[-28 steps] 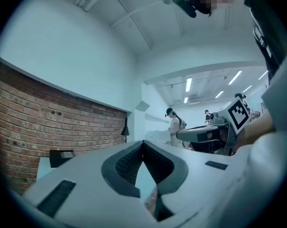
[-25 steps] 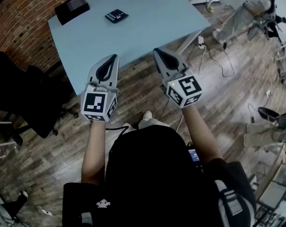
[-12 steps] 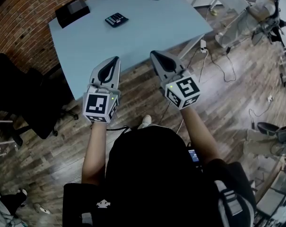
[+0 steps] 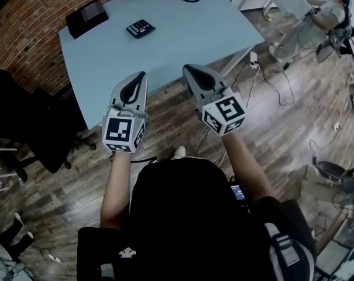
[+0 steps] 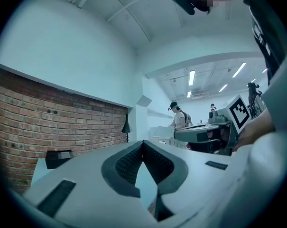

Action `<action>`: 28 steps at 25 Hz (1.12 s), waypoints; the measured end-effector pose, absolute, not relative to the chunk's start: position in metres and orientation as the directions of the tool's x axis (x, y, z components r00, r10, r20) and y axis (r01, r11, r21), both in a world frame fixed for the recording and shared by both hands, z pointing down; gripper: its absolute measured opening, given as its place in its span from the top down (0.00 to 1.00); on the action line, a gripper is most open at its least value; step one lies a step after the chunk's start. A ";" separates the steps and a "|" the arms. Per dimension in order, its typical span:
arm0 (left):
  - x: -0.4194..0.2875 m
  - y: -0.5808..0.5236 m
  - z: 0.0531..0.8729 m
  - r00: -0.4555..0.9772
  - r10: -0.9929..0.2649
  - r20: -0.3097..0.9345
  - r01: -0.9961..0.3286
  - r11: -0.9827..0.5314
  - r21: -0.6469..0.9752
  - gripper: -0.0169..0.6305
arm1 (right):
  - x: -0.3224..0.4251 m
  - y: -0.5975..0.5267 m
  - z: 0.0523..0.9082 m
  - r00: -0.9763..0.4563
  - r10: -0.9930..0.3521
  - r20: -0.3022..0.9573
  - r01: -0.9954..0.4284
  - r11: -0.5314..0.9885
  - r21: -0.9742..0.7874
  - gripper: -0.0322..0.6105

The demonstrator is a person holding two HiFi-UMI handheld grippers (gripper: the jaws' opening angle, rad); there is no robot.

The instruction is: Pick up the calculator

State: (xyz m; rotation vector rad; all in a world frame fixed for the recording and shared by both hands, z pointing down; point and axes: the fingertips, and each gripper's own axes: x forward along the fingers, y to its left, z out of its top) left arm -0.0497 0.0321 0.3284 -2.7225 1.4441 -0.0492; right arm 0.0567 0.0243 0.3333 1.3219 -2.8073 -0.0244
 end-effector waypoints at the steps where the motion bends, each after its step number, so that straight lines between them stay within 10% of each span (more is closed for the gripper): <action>1: -0.045 0.031 0.329 0.561 -0.828 0.004 -0.826 -0.560 -0.071 0.97 | 0.061 0.023 0.334 -0.637 -0.770 0.027 -0.770 0.638 0.028 0.94; 28: -0.003 0.012 0.336 0.536 -0.843 0.043 -0.837 -0.537 -0.104 0.97 | 0.102 -0.003 0.341 -0.665 -0.747 -0.001 -0.746 0.665 -0.032 0.94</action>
